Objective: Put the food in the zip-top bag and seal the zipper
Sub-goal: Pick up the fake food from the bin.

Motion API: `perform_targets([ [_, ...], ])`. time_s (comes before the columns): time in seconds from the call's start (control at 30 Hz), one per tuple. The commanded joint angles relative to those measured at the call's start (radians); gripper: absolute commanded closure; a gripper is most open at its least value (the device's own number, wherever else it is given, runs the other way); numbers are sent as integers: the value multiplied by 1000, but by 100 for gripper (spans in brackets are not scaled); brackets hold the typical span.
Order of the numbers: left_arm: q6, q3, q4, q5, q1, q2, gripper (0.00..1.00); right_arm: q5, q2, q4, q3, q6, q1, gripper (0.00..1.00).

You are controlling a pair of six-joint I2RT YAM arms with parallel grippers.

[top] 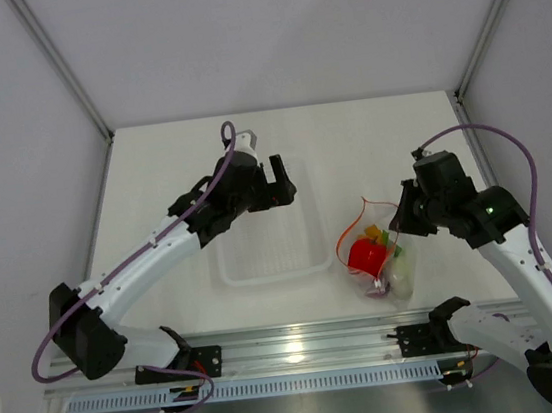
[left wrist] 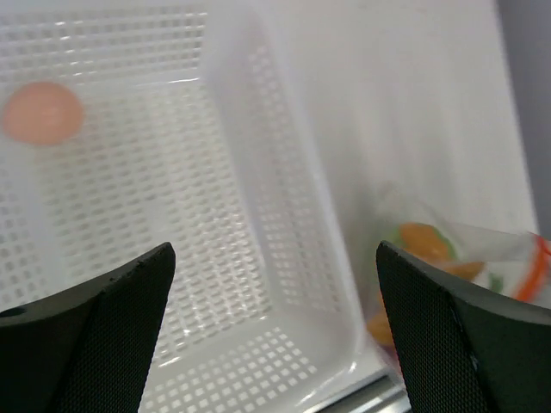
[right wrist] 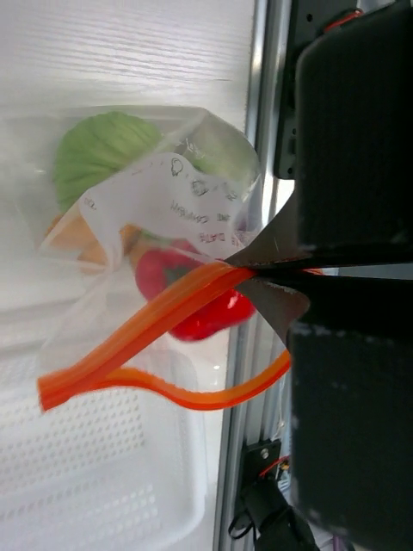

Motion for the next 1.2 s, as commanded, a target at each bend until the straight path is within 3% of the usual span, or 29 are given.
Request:
perform_targets([
  [0.0, 53, 133, -205, -172, 30, 69, 0, 43, -3, -3, 148, -40, -11, 100],
  [0.1, 101, 277, -280, -211, 71, 193, 0, 43, 13, -20, 169, -48, -12, 100],
  [0.13, 192, 361, -319, -216, 79, 263, 1, 42, 13, -21, 165, -52, -12, 100],
  [0.33, 535, 411, -293, -253, 120, 428, 0, 32, 23, 13, 87, -68, -23, 100],
  [0.67, 791, 421, -190, 19, 260, 474, 1, -27, 131, 63, 76, -118, -24, 100],
  [0.8, 917, 487, -276, 203, 283, 555, 1, -27, 146, 77, 112, -135, -26, 100],
  [0.93, 940, 601, -412, 289, 307, 641, 1, -29, 155, 79, 129, -154, -30, 100],
  [1.03, 907, 560, -393, 374, 332, 648, 2, -30, 163, 72, 131, -167, -38, 100],
  [1.17, 864, 515, -359, 384, 347, 658, 2, -37, 166, 77, 126, -177, -44, 100],
])
